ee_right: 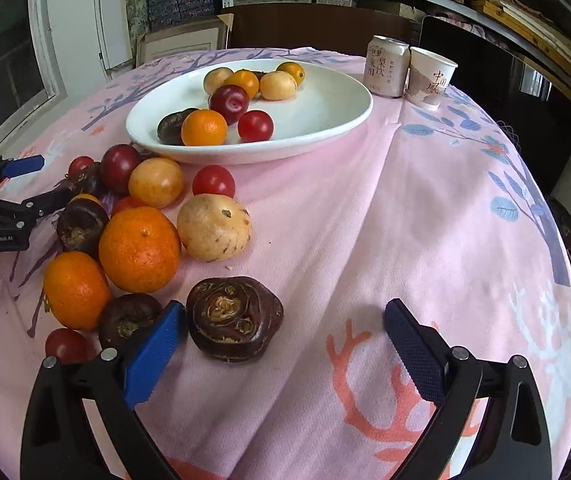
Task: Organize fruits
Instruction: 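Grasp a red tomato with the left gripper while the right grasps a dark brown fruit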
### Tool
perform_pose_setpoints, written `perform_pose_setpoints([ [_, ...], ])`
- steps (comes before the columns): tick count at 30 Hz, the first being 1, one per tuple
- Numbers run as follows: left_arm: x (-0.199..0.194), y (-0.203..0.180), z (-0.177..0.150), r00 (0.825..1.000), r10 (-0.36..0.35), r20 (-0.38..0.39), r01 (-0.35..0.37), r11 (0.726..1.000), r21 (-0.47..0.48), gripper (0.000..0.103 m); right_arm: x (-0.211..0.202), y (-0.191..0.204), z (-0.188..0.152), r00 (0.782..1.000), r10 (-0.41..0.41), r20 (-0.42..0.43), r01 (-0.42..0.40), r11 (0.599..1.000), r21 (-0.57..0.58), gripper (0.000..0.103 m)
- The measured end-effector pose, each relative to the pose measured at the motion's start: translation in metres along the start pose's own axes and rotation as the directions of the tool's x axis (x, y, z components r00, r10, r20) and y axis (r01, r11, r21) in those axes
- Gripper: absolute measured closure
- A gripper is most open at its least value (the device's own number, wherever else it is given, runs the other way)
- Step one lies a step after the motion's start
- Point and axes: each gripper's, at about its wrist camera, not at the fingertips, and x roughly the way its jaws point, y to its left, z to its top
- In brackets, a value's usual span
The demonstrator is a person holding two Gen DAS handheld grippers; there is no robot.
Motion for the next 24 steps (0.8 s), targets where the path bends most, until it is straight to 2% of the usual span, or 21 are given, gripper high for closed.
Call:
perform_pose_setpoints([
  [2, 0.002, 0.013, 0.000, 1.000, 0.005, -0.011, -0.006, 0.998, -0.066, 0.004, 0.000, 0.000, 0.000, 1.000, 0.004, -0.002, -0.004, 1.000, 0.006, 0.003],
  [6, 0.006, 0.031, 0.002, 0.997, -0.071, 0.003, 0.071, 0.987, -0.146, 0.004, 0.000, 0.000, 0.000, 1.000, 0.003, -0.001, -0.003, 1.000, 0.005, 0.003],
  [9, 0.022, 0.032, 0.010, 0.992, -0.125, -0.034, 0.117, 0.979, -0.169, 0.004, 0.000, 0.001, 0.000, 1.000, 0.003, -0.001, -0.003, 1.000, 0.005, 0.003],
  [14, 0.030, 0.038, 0.010, 0.981, -0.188, -0.040, 0.176, 0.962, -0.209, 0.005, 0.000, 0.001, 0.000, 1.000, 0.003, -0.001, -0.003, 1.000, 0.005, 0.003],
  [19, 0.029, 0.033, 0.011, 0.982, -0.183, -0.036, 0.172, 0.965, -0.198, 0.008, 0.000, 0.001, -0.001, 1.000, -0.004, -0.003, 0.004, 1.000, 0.022, 0.003],
  [20, 0.028, 0.033, 0.010, 0.981, -0.190, -0.028, 0.181, 0.963, -0.200, 0.015, 0.000, 0.001, -0.001, 1.000, -0.007, -0.003, 0.008, 1.000, 0.024, 0.003],
  [21, 0.025, 0.031, 0.010, 0.978, -0.207, -0.014, 0.200, 0.958, -0.206, 0.027, 0.000, 0.001, -0.001, 1.000, -0.011, -0.001, 0.011, 1.000, 0.026, 0.003],
  [22, 0.023, 0.029, 0.008, 0.974, -0.226, -0.002, 0.221, 0.954, -0.204, 0.035, -0.001, 0.002, -0.001, 1.000, -0.016, 0.001, 0.016, 1.000, 0.026, 0.003],
  [24, 0.017, 0.022, 0.008, 0.966, -0.258, 0.019, 0.258, 0.952, -0.167, 0.060, -0.002, 0.004, -0.002, 1.000, -0.027, 0.006, 0.026, 0.999, 0.022, 0.003],
])
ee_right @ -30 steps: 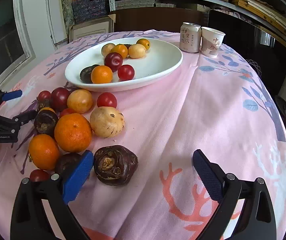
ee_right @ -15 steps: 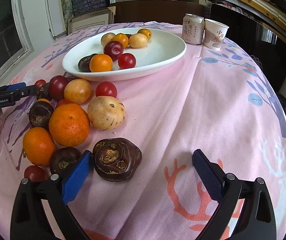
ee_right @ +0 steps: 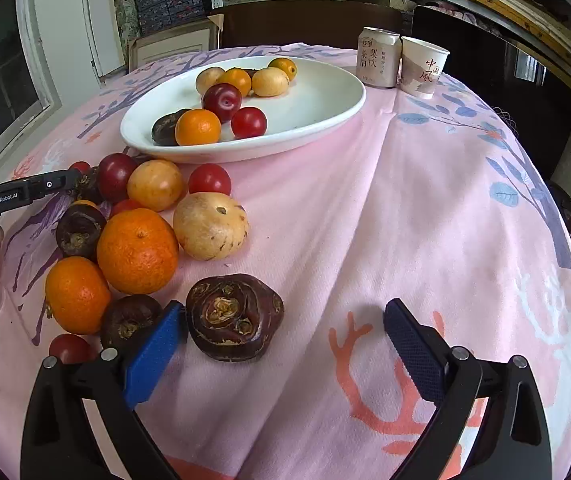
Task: Organize fruits
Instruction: 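Grasp a red tomato with the left gripper while the right grasps a dark brown fruit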
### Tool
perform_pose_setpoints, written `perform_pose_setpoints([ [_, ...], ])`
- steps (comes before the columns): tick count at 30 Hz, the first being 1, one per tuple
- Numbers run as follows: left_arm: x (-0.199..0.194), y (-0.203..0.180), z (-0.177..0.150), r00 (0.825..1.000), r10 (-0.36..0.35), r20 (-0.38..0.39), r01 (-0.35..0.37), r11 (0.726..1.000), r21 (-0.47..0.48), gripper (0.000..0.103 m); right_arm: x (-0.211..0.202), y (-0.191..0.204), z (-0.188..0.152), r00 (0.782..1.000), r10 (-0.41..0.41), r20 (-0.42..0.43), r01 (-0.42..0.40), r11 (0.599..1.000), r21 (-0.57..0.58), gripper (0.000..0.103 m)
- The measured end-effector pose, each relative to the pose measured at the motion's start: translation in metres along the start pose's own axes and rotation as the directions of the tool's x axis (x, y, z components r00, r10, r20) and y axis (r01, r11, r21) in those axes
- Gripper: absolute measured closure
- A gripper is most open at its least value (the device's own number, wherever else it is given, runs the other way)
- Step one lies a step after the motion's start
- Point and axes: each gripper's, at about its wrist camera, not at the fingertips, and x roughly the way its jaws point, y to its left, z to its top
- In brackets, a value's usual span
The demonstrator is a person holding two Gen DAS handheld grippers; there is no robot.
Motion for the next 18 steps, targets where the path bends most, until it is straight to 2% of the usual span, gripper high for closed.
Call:
perform_pose_setpoints([
  [2, -0.002, -0.009, -0.002, 1.000, 0.004, 0.009, -0.004, 0.999, 0.043, 0.072, -0.003, 0.005, -0.001, 1.000, -0.009, 0.010, 0.009, 1.000, -0.016, 0.005],
  [3, -0.003, -0.015, -0.003, 1.000, 0.017, 0.014, -0.018, 0.998, 0.067, 0.075, -0.006, 0.008, -0.002, 1.000, 0.016, 0.015, -0.015, 1.000, -0.027, 0.015],
  [5, -0.005, -0.024, -0.004, 0.998, 0.060, 0.025, -0.062, 0.992, 0.109, 0.075, -0.011, 0.017, -0.005, 0.998, 0.050, 0.030, -0.048, 0.996, -0.070, 0.043],
  [7, -0.007, -0.031, -0.007, 0.995, 0.092, 0.030, -0.095, 0.985, 0.146, 0.076, -0.016, 0.028, -0.006, 0.998, 0.036, 0.051, -0.030, 0.991, -0.127, 0.056],
  [10, -0.008, -0.046, -0.017, 0.986, 0.165, 0.032, -0.168, 0.949, 0.269, 0.076, -0.020, 0.035, -0.007, 0.998, 0.022, 0.066, -0.011, 0.987, -0.161, 0.056],
  [12, -0.008, -0.051, -0.019, 0.981, 0.190, 0.037, -0.192, 0.936, 0.296, 0.076, -0.020, 0.035, -0.007, 0.997, 0.032, 0.065, -0.021, 0.986, -0.163, 0.056],
  [18, -0.013, -0.039, -0.015, 0.990, 0.138, 0.012, -0.136, 0.958, 0.253, 0.075, -0.022, 0.033, -0.006, 0.996, 0.044, 0.073, -0.032, 0.987, -0.155, 0.056],
])
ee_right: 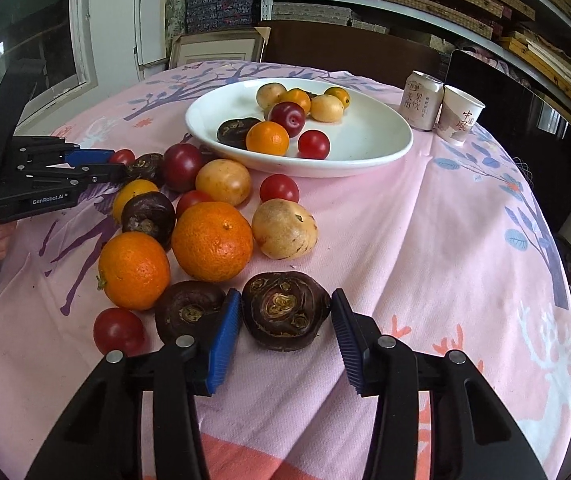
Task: Organize fruits
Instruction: 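Grasp a red tomato with the left gripper while the right grasps a dark brown fruit, then carry both fruits onto the white plate and open both grippers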
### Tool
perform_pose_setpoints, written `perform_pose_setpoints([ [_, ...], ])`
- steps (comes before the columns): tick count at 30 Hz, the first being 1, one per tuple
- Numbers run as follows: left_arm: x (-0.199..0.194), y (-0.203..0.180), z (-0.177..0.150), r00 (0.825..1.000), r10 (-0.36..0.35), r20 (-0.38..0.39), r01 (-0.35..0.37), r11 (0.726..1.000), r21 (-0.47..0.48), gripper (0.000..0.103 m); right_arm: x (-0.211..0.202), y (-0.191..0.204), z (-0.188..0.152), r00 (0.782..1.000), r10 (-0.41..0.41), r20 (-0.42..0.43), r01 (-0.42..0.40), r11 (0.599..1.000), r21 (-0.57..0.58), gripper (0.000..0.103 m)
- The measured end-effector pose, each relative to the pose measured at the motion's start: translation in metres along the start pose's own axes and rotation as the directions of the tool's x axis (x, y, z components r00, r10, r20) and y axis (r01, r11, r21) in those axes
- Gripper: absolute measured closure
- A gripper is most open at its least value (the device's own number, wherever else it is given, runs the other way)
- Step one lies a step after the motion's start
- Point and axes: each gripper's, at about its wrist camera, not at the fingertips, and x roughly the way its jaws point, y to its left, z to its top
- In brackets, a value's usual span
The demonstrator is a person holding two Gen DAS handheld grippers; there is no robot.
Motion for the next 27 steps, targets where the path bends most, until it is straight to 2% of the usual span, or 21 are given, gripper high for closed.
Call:
perform_pose_setpoints([
  [6, -0.009, 0.007, 0.003, 0.999, -0.017, 0.039, 0.018, 0.999, -0.031, 0.075, -0.005, -0.003, 0.000, 1.000, 0.013, 0.021, -0.014, 1.000, 0.015, 0.056],
  [11, -0.029, 0.004, 0.008, 0.995, -0.025, 0.095, 0.029, 0.999, -0.039, 0.075, -0.021, -0.009, 0.005, 0.995, 0.023, 0.094, -0.029, 0.998, 0.056, 0.056],
  [14, -0.038, -0.003, 0.024, 0.992, -0.034, 0.121, 0.036, 0.999, -0.015, 0.075, -0.028, -0.014, 0.016, 0.989, 0.041, 0.141, -0.052, 0.996, 0.072, 0.056],
  [16, -0.037, -0.010, 0.044, 0.992, -0.019, 0.123, 0.019, 1.000, 0.003, 0.075, -0.028, -0.016, 0.028, 0.989, 0.017, 0.147, -0.028, 0.997, 0.075, 0.056],
  [17, -0.035, -0.011, 0.053, 0.992, -0.032, 0.122, 0.033, 0.999, -0.003, 0.075, -0.027, -0.017, 0.035, 0.989, 0.012, 0.149, -0.024, 0.997, 0.077, 0.056],
  [19, -0.027, -0.010, 0.073, 0.990, -0.103, 0.096, 0.108, 0.993, -0.043, 0.075, -0.026, -0.021, 0.049, 0.988, 0.011, 0.153, -0.025, 0.995, 0.093, 0.056],
  [21, -0.016, -0.009, 0.087, 0.989, -0.128, 0.074, 0.135, 0.986, -0.096, 0.075, -0.021, -0.027, 0.063, 0.988, -0.008, 0.155, -0.009, 0.995, 0.103, 0.056],
  [27, 0.024, -0.002, 0.115, 0.999, -0.041, 0.031, 0.045, 0.989, -0.144, 0.075, 0.011, -0.051, 0.098, 0.990, 0.008, 0.139, -0.035, 0.982, 0.187, 0.056],
])
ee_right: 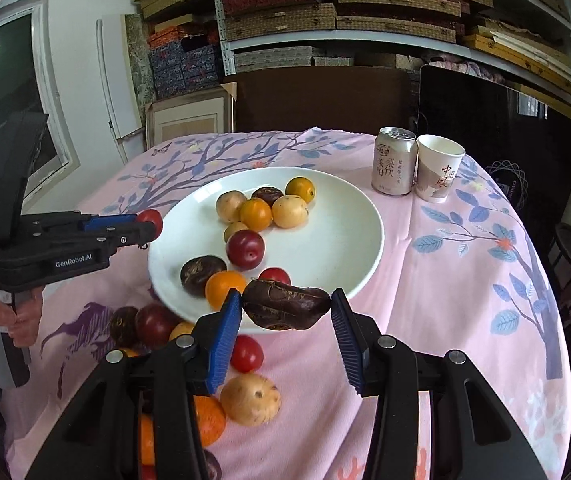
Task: Organize fruits
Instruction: 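Carry both fruits onto the white plate and open both grippers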
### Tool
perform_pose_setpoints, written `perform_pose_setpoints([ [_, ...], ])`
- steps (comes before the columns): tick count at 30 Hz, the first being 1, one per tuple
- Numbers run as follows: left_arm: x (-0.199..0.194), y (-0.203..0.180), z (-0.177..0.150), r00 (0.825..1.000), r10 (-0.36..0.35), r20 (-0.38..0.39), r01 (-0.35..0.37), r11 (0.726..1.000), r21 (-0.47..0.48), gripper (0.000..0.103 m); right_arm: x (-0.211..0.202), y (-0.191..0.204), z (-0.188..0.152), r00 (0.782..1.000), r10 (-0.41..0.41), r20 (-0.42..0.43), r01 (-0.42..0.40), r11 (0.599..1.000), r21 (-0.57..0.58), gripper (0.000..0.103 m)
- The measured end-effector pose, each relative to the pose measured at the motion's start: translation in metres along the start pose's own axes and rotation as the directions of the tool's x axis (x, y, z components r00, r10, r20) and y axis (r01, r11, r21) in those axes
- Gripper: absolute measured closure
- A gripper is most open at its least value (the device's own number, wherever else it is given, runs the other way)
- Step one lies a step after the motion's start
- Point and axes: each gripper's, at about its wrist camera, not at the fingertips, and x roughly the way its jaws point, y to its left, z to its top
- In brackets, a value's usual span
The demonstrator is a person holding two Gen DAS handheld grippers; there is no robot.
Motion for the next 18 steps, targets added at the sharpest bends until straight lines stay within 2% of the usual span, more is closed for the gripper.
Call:
perform_pose_setpoints([
  [3, 0.018, 0.014, 0.011, 1.000, 0.016, -0.025, -0.018, 0.997, -0.072, 0.075, 0.023, -0.005, 0.012, 1.000, -0.003, -0.021, 0.004, 1.000, 0.016, 0.056],
  [5, 0.022, 0.020, 0.016, 1.000, -0.017, -0.012, 0.016, 0.994, -0.105, 0.075, 0.037, -0.006, 0.020, 1.000, 0.009, -0.029, -0.008, 1.000, 0.026, 0.056],
  [6, 0.022, 0.022, 0.017, 1.000, -0.023, 0.004, 0.023, 0.994, -0.111, 0.075, 0.042, -0.007, 0.023, 0.999, 0.013, -0.029, -0.012, 0.999, 0.031, 0.056],
  [9, 0.024, 0.021, 0.021, 0.999, 0.034, 0.014, -0.032, 0.995, -0.098, 0.075, 0.056, -0.007, 0.032, 0.999, 0.031, -0.038, -0.030, 0.999, 0.036, 0.056],
  [12, 0.029, 0.020, 0.024, 0.999, 0.040, 0.017, -0.038, 0.996, -0.081, 0.075, 0.071, -0.005, 0.038, 0.998, 0.026, -0.058, -0.026, 1.000, 0.012, 0.056],
  [16, 0.040, 0.021, 0.025, 1.000, 0.000, -0.004, 0.000, 0.995, -0.095, 0.075, 0.083, -0.004, 0.038, 0.995, 0.038, -0.093, -0.038, 0.999, -0.001, 0.056],
  [18, 0.043, 0.021, 0.025, 0.999, -0.048, -0.006, 0.047, 0.994, -0.101, 0.075, 0.086, -0.002, 0.038, 0.992, 0.032, -0.121, -0.035, 0.999, -0.024, 0.055],
])
